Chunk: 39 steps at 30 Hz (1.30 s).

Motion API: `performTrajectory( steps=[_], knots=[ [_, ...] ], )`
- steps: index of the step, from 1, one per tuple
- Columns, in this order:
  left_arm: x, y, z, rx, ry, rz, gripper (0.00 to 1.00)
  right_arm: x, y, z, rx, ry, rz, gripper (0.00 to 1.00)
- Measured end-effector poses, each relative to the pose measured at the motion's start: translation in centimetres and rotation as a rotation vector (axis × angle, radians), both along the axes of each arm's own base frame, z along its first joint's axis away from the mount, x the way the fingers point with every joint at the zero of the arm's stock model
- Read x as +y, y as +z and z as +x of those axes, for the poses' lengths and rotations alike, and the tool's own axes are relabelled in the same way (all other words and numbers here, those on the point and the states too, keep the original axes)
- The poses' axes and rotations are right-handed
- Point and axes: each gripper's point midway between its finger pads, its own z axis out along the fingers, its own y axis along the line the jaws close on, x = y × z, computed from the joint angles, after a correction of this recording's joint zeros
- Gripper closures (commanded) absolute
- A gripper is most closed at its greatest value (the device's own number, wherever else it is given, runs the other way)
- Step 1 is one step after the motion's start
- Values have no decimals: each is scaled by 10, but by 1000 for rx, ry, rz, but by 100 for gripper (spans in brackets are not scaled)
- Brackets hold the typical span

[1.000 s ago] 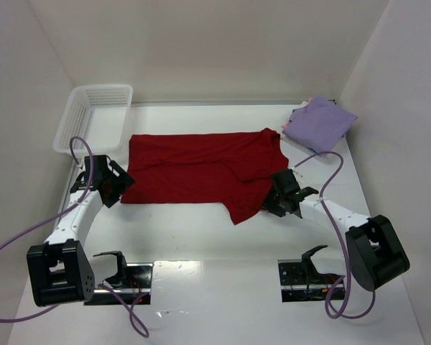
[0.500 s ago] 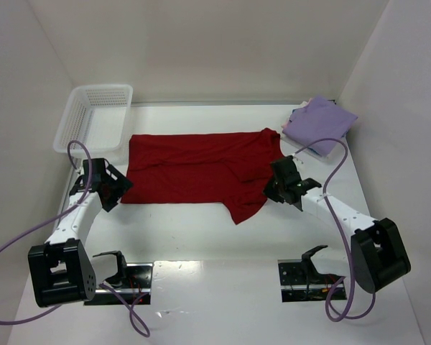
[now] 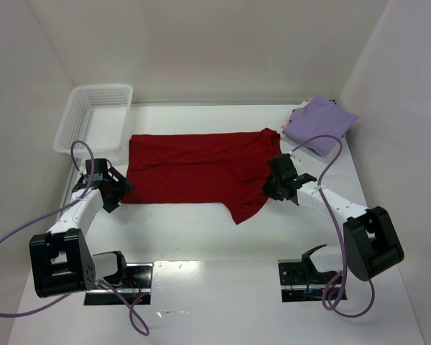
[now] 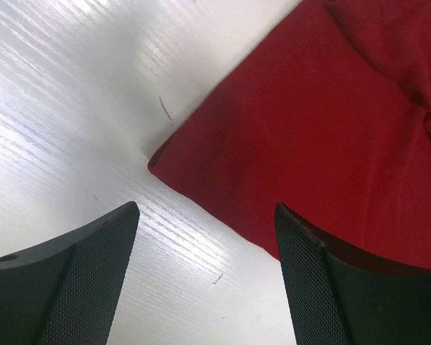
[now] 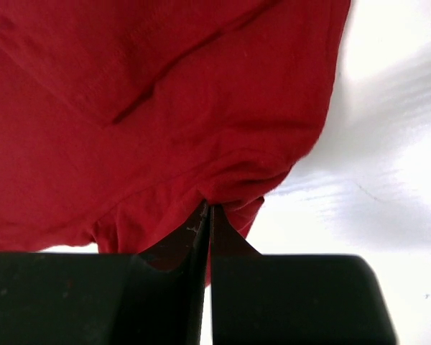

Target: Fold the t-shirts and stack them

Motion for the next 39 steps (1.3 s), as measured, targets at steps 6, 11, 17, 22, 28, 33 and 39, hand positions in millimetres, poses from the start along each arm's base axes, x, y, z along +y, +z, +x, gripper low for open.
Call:
performTrajectory(
  steps=[6,11,17,22,28,33,39],
  knots=[
    [1,-10,-3,38,6,1,19,-1,5,12,-11,0,-7,95],
    [4,-18,-6,73,19,8,28,-1,4,13,-8,9,-14,95],
    [9,-22,-6,86,51,23,38,-1,3,13,-6,14,-18,94],
    [12,-34,-8,128,66,23,43,-2,3,13,-6,16,-22,94],
    [16,-37,-7,135,75,36,52,-4,3,13,-7,20,-28,94],
    [17,-38,-4,128,80,40,70,-4,3,13,-6,22,-26,94],
    [19,-38,0,113,103,41,100,-3,4,14,-7,23,-23,94]
  ],
)
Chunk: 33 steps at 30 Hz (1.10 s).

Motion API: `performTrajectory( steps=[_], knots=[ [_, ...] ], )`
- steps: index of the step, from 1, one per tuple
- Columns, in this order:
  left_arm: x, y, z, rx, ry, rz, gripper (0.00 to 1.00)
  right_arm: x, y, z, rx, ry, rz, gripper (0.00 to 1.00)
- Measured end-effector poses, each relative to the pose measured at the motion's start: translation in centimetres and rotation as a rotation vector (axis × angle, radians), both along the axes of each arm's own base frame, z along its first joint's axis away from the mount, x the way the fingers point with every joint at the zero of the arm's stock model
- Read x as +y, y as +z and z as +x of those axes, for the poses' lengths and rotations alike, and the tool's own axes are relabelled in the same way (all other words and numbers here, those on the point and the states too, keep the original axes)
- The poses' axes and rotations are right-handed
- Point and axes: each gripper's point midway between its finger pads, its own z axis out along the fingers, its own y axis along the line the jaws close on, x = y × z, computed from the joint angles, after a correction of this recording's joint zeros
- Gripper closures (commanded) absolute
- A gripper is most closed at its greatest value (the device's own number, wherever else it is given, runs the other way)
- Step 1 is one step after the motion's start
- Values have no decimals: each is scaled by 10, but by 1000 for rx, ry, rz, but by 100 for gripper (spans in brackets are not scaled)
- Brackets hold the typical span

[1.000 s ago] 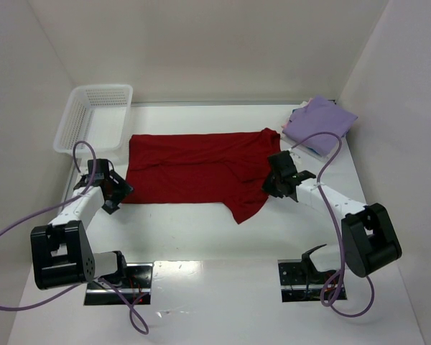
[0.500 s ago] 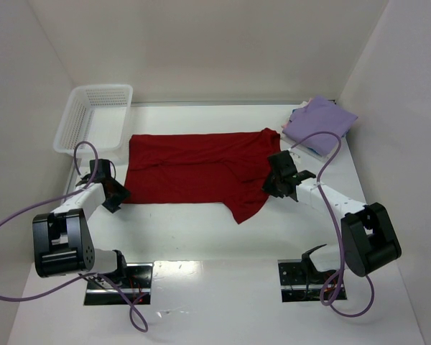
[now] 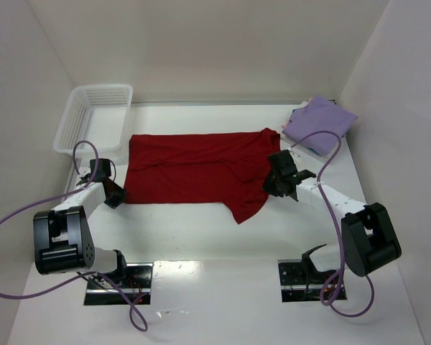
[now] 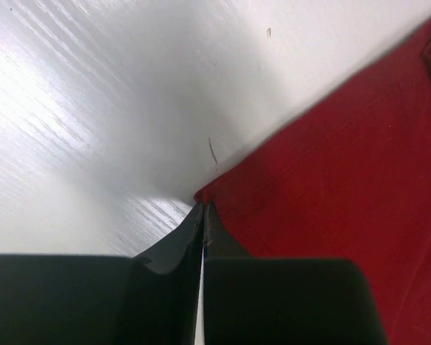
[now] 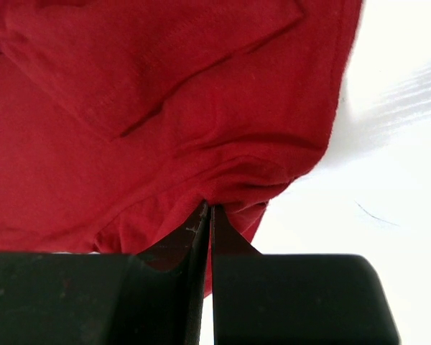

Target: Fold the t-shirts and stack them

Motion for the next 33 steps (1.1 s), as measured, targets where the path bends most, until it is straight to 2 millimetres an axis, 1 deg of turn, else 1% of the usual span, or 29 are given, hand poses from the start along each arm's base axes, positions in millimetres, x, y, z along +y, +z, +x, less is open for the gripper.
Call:
performTrajectory(
  steps=[5,6,8,9,12,14,15,16,17,19,21,23,24,26,28,30,33],
  knots=[
    [0,1,1,-6,-4,0,100,1,6,5,-17,-3,7,94],
    [0,3,2,-12,-7,1,100,0,7,5,-19,-5,8,96],
    [0,11,3,-35,-12,5,100,-3,9,7,-25,-14,7,96],
    [0,20,6,-58,-15,8,100,-5,10,8,-28,-20,8,96],
    [3,56,22,-161,-36,38,100,-13,18,15,-48,-41,10,97],
    [4,91,40,-258,-64,57,100,-18,27,22,-69,-56,11,99],
    [4,105,48,-297,-75,62,100,-20,31,26,-81,-61,12,99],
    [4,116,55,-324,-85,65,100,-22,38,31,-98,-68,14,100],
    [5,125,60,-347,-97,72,100,-23,40,33,-104,-69,14,100],
    [3,140,72,-391,-122,72,100,-23,52,42,-134,-70,19,100],
    [1,142,81,-400,-151,64,100,-20,65,51,-164,-63,23,100],
    [0,136,88,-389,-167,51,100,-17,78,64,-194,-59,28,100],
    [-1,126,97,-363,-181,37,100,-14,90,81,-226,-55,30,100],
    [-1,119,104,-345,-196,29,100,-14,91,92,-225,-55,23,100],
    [1,115,119,-344,-202,25,100,-15,90,107,-224,-62,19,100],
    [3,111,132,-344,-205,20,100,-18,84,122,-211,-73,12,100],
    [5,105,149,-342,-209,13,100,-23,70,135,-181,-82,-1,100]
  ],
)
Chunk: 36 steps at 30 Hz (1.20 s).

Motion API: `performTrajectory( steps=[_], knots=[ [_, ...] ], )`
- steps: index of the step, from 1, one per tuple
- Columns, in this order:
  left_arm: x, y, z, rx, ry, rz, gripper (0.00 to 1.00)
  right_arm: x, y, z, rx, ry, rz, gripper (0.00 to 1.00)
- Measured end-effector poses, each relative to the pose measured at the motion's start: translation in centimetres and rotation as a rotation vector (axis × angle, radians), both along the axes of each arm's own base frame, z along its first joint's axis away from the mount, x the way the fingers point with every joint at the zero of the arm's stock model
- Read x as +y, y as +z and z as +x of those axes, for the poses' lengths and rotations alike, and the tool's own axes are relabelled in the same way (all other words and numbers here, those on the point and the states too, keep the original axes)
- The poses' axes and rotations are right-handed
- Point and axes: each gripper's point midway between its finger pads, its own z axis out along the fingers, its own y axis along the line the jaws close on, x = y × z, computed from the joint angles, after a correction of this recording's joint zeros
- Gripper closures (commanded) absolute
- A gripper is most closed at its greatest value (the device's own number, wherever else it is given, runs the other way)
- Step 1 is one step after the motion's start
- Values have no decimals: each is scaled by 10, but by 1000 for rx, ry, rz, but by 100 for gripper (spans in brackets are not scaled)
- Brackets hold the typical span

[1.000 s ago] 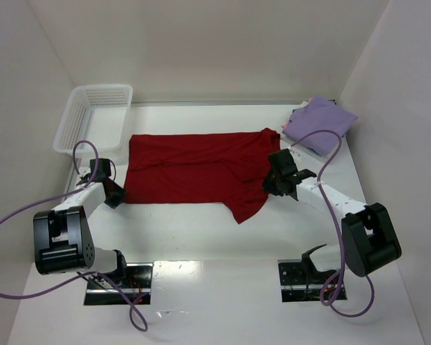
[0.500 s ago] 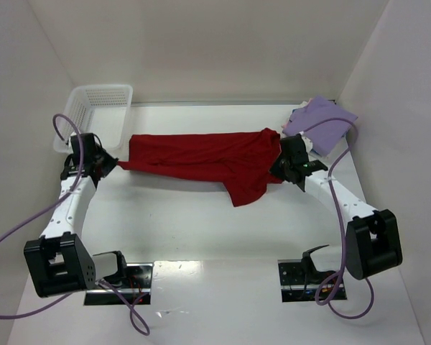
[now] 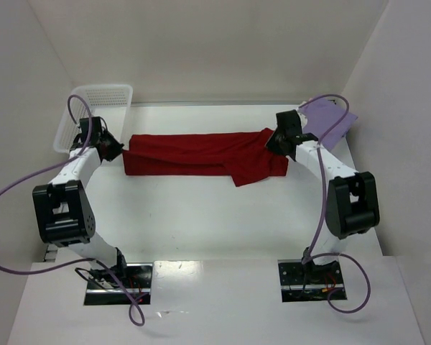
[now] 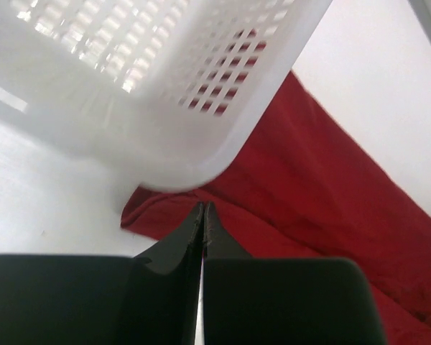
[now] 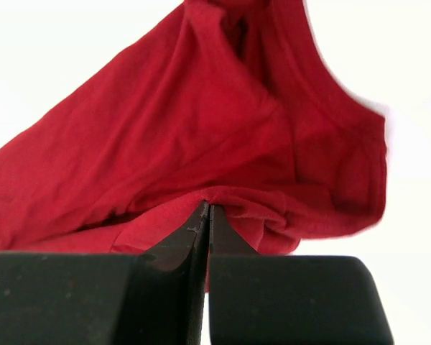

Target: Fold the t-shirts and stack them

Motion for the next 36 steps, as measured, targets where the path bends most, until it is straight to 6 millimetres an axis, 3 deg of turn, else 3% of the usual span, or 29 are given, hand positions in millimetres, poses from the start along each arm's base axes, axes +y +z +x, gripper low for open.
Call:
performTrajectory(
  steps=[5,11,17,21,24,25,26,29,31,34,36],
  knots=[
    [3,-5,30,-8,-12,-9,100,-6,-18,21,35,-9,-16,100],
    [-7,-16,52,0,-58,-36,99,-9,-32,38,57,-9,-31,100],
    [-14,-23,65,5,-91,-4,71,-9,-44,47,74,-3,-43,96],
    [-17,-17,69,-6,-92,23,51,-10,-49,48,83,7,-54,83],
    [-17,-9,72,-22,-100,39,44,-9,-49,50,80,15,-60,74],
    [-17,-6,72,-27,-100,43,42,-9,-48,50,77,18,-60,68],
    [-16,-2,72,-34,-100,48,41,-9,-47,51,75,22,-61,55],
    [-15,12,72,-60,-102,63,37,-7,-43,53,63,36,-59,42],
    [-19,23,73,-81,-128,82,35,-5,-39,53,57,49,-50,38],
    [-36,42,80,-123,-213,120,29,1,-27,48,36,74,-24,34],
    [-66,54,85,-152,-307,146,28,5,-16,41,15,96,2,33]
  ],
)
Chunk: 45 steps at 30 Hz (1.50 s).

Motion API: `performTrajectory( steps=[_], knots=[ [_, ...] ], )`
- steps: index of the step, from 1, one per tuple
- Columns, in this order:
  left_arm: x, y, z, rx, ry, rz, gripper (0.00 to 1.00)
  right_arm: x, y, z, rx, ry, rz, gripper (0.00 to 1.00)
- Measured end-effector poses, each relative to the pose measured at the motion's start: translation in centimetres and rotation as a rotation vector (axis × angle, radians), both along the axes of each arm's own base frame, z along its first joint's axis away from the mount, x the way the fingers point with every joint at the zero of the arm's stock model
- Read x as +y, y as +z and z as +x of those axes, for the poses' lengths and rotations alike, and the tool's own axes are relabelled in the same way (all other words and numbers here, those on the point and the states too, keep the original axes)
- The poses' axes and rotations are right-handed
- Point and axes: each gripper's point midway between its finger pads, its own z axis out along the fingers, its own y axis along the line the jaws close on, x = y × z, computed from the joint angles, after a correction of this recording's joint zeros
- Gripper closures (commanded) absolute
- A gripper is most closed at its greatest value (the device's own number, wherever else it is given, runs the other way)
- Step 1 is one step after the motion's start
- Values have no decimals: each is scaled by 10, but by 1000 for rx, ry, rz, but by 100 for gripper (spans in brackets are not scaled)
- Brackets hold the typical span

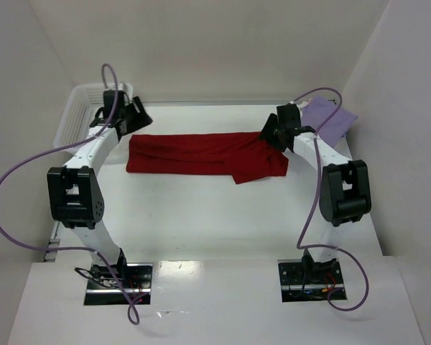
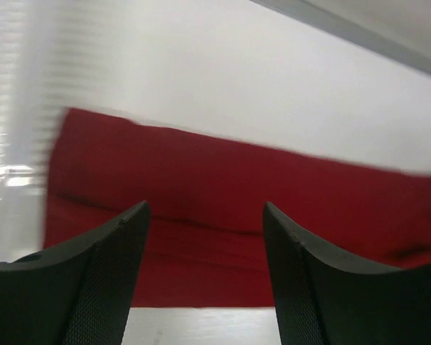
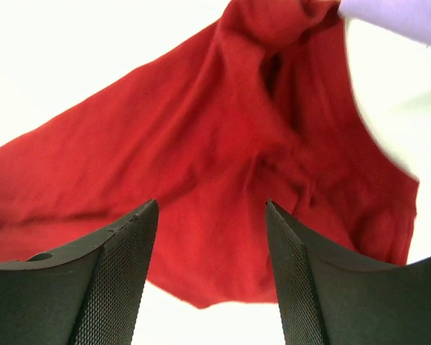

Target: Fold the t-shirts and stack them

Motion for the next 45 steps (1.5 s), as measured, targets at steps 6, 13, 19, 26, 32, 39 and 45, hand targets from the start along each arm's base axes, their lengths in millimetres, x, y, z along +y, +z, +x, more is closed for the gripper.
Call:
performTrajectory(
  steps=[6,13,19,26,32,39,45],
  knots=[
    [-126,0,-10,-8,-303,54,28,19,17,-31,-31,70,38,21],
    [-174,-66,-43,153,-412,84,28,60,-20,-79,64,190,30,21],
    [-174,-98,-63,243,-416,115,28,56,-35,-93,114,183,16,21],
    [-182,-115,-79,281,-442,130,28,55,-52,-101,152,177,-5,21],
    [-175,-129,-90,321,-431,146,28,51,-67,-103,186,163,-30,24],
    [-169,-134,-89,332,-406,171,28,48,-74,-103,200,151,-50,43],
    [-163,-150,-87,376,-380,204,28,46,-81,-102,215,147,-62,70]
  ],
)
